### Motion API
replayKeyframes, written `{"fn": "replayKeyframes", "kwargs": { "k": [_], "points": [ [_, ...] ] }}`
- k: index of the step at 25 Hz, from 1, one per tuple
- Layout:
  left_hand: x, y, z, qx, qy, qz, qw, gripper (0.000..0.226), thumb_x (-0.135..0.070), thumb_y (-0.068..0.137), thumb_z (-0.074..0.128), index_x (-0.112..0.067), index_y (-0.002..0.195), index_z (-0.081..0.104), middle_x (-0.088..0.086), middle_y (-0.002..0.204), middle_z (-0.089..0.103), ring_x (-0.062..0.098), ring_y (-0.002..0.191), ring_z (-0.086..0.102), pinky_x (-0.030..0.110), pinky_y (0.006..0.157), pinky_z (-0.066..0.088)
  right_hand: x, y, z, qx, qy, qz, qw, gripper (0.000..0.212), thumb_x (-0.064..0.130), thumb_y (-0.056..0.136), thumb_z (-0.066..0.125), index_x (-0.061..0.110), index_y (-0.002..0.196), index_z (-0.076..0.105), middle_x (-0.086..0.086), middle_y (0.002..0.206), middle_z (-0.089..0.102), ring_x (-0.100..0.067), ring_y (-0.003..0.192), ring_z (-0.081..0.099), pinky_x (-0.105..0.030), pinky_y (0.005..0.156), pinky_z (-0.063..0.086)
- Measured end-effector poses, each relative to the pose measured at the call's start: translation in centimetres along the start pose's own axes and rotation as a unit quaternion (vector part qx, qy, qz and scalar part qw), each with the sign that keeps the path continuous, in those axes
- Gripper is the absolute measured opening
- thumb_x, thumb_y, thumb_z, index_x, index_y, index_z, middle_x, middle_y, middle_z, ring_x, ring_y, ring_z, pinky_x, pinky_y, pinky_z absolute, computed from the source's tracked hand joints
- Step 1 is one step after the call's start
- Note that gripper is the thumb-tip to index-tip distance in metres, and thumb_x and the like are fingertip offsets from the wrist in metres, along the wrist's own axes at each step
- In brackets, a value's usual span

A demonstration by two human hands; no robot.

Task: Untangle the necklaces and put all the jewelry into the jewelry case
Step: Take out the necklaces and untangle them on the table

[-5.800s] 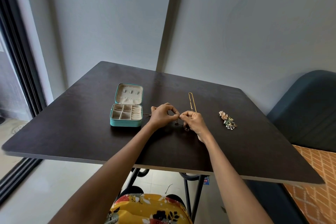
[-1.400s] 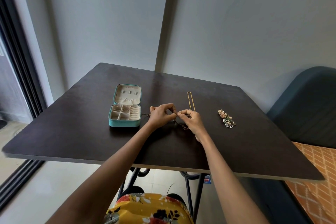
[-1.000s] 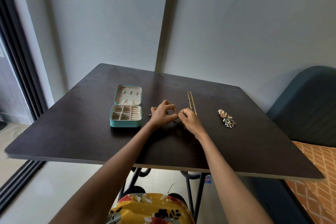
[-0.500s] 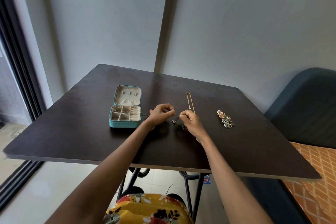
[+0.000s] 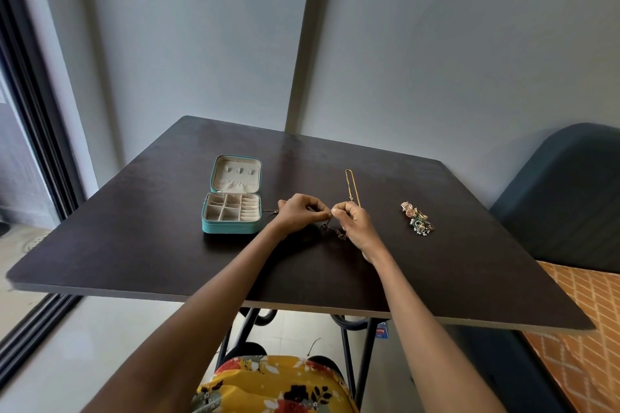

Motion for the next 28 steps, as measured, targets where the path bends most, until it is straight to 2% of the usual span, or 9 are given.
{"fn": "replayKeyframes", "kwargs": {
  "k": [4, 7, 11, 14, 17, 19, 23, 26, 28],
  "points": [
    [-0.1, 0.0, -0.1, 0.007, 0.011, 0.008, 1.000, 0.010, -0.034, 0.085, 0.063, -0.027, 0.078, 0.066, -0.013, 0.080, 0.066, 0.005, 0.087, 0.058, 0.040, 0.095, 0.017, 0.0, 0.1, 0.1, 0.003, -0.008, -0.003, 1.000, 0.020, 0.013, 0.094, 0.053, 0.025, 0.078, 0.057, 0.009, 0.074, 0.048, -0.002, 0.062, 0.042, -0.011, 0.057, 0.035],
    [-0.2, -0.1, -0.2, 0.006, 0.000, 0.002, 1.000, 0.013, -0.030, 0.083, 0.065, -0.028, 0.071, 0.062, -0.016, 0.068, 0.060, 0.001, 0.078, 0.054, 0.037, 0.093, 0.017, -0.1, 0.2, 0.2, 0.017, -0.029, 0.004, 0.999, 0.017, 0.011, 0.095, 0.051, 0.017, 0.080, 0.057, 0.008, 0.075, 0.047, -0.002, 0.063, 0.041, -0.010, 0.056, 0.035],
    [-0.2, -0.1, -0.2, -0.002, -0.006, -0.003, 1.000, 0.023, -0.024, 0.082, 0.065, -0.028, 0.062, 0.053, -0.016, 0.063, 0.056, 0.003, 0.073, 0.052, 0.036, 0.091, 0.018, -0.3, 0.3, 0.3, 0.020, -0.047, 0.007, 0.999, 0.010, 0.015, 0.095, 0.052, 0.011, 0.089, 0.059, 0.000, 0.089, 0.054, -0.003, 0.072, 0.046, -0.008, 0.061, 0.037],
    [-0.2, -0.1, -0.3, -0.010, -0.006, 0.002, 1.000, 0.022, -0.022, 0.082, 0.063, -0.026, 0.064, 0.052, -0.014, 0.064, 0.054, 0.007, 0.076, 0.052, 0.038, 0.093, 0.019, -0.3, 0.2, 0.3, 0.019, -0.036, 0.003, 0.999, 0.007, 0.018, 0.093, 0.056, 0.016, 0.089, 0.061, -0.001, 0.094, 0.057, -0.003, 0.080, 0.052, -0.007, 0.067, 0.040],
    [-0.3, -0.2, -0.4, -0.008, -0.009, 0.006, 1.000, 0.020, -0.023, 0.083, 0.063, -0.026, 0.065, 0.054, -0.014, 0.065, 0.054, 0.009, 0.080, 0.053, 0.035, 0.090, 0.016, -0.4, 0.2, 0.1, -0.005, -0.026, -0.027, 0.999, 0.009, 0.019, 0.088, 0.064, 0.027, 0.086, 0.064, 0.001, 0.096, 0.063, -0.012, 0.087, 0.057, -0.020, 0.076, 0.046],
    [-0.3, -0.3, -0.3, -0.007, -0.006, 0.005, 1.000, 0.021, -0.024, 0.084, 0.062, -0.027, 0.064, 0.055, -0.015, 0.065, 0.055, 0.008, 0.080, 0.053, 0.037, 0.092, 0.017, -0.6, 0.2, -0.1, -0.035, -0.047, -0.050, 0.997, 0.009, 0.019, 0.085, 0.069, 0.028, 0.086, 0.068, 0.003, 0.093, 0.067, -0.015, 0.085, 0.060, -0.026, 0.076, 0.048],
    [-0.1, -0.2, -0.2, -0.012, -0.027, -0.001, 1.000, 0.015, -0.026, 0.084, 0.063, -0.025, 0.069, 0.062, -0.012, 0.075, 0.064, 0.008, 0.082, 0.058, 0.038, 0.093, 0.015, -0.9, 0.1, -0.3, -0.066, -0.057, -0.062, 0.994, 0.008, 0.020, 0.082, 0.072, 0.018, 0.090, 0.074, 0.005, 0.086, 0.072, -0.008, 0.080, 0.066, -0.024, 0.074, 0.052],
    [-0.2, -0.2, -0.1, -0.016, -0.026, -0.006, 1.000, 0.012, -0.030, 0.085, 0.063, -0.025, 0.073, 0.063, -0.012, 0.074, 0.064, 0.007, 0.080, 0.058, 0.035, 0.091, 0.015, -1.1, 0.2, -0.4, -0.066, -0.051, -0.042, 0.996, 0.009, 0.025, 0.084, 0.069, 0.020, 0.089, 0.074, 0.005, 0.083, 0.073, -0.011, 0.077, 0.066, -0.027, 0.071, 0.052],
    [-0.2, -0.1, 0.0, -0.019, -0.009, -0.004, 1.000, 0.011, -0.030, 0.084, 0.062, -0.025, 0.074, 0.062, -0.013, 0.074, 0.064, 0.007, 0.079, 0.058, 0.036, 0.093, 0.016, -1.2, 0.2, -0.3, -0.054, -0.049, -0.029, 0.997, 0.007, 0.026, 0.086, 0.068, 0.023, 0.088, 0.073, 0.007, 0.079, 0.071, -0.007, 0.072, 0.062, -0.025, 0.067, 0.049]
  ]
}}
Point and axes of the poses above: each hand's wrist, its own y-axis towards the middle knuckle, its own z-axis out of the palm, x = y × z, the point moved 3 cm from there along y, towards the middle knuckle
